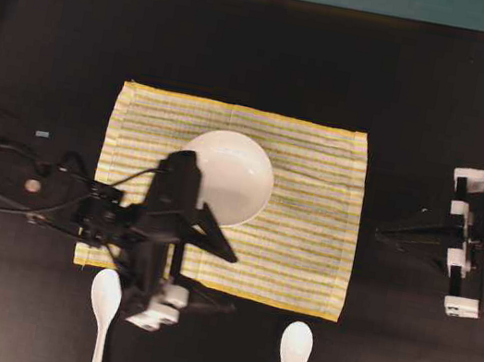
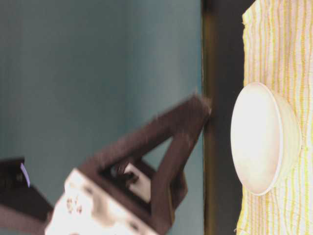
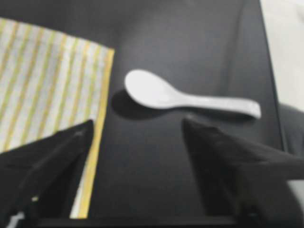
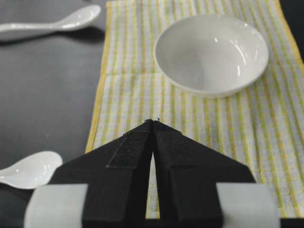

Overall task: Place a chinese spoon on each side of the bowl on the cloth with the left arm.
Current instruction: 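Lower the left gripper and grasp the right white spoon's bowl end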

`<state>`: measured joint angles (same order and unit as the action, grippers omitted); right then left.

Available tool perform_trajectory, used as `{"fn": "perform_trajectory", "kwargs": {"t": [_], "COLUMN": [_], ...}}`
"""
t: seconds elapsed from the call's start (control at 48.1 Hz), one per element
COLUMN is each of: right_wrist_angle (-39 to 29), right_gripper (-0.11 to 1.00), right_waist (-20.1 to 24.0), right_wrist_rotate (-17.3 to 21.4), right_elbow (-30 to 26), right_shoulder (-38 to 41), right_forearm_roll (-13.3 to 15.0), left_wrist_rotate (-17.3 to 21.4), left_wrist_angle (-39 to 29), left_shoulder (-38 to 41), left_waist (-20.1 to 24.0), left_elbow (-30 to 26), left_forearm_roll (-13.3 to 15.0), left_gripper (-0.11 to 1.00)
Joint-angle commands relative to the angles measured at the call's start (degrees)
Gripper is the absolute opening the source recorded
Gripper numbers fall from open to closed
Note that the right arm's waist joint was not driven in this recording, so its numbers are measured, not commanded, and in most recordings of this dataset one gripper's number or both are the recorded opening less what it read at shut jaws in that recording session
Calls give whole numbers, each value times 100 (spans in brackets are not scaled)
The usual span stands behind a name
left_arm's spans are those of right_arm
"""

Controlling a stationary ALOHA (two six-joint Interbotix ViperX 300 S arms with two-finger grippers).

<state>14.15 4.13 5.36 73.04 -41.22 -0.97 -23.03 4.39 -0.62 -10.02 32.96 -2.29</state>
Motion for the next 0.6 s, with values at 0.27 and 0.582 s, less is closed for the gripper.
{"fn": "perform_trajectory", "kwargs": {"t": [0.27, 0.582], "right_wrist_angle": [-141, -220], "right_gripper": [0, 0], "right_waist": [0, 0], "right_wrist_rotate": [9, 18], "right_elbow": [-35, -35], "right_shoulder": [-237, -272], "right_forearm_roll": [-9, -9], "left_wrist_rotate": [-299, -413], "left_wrist_angle": [-70, 35], "left_shoulder": [958, 1916], "left_waist": [0, 35], "left_elbow": [-914, -1573], "left_forearm_roll": [-18, -18], "left_gripper": [79, 79]}}
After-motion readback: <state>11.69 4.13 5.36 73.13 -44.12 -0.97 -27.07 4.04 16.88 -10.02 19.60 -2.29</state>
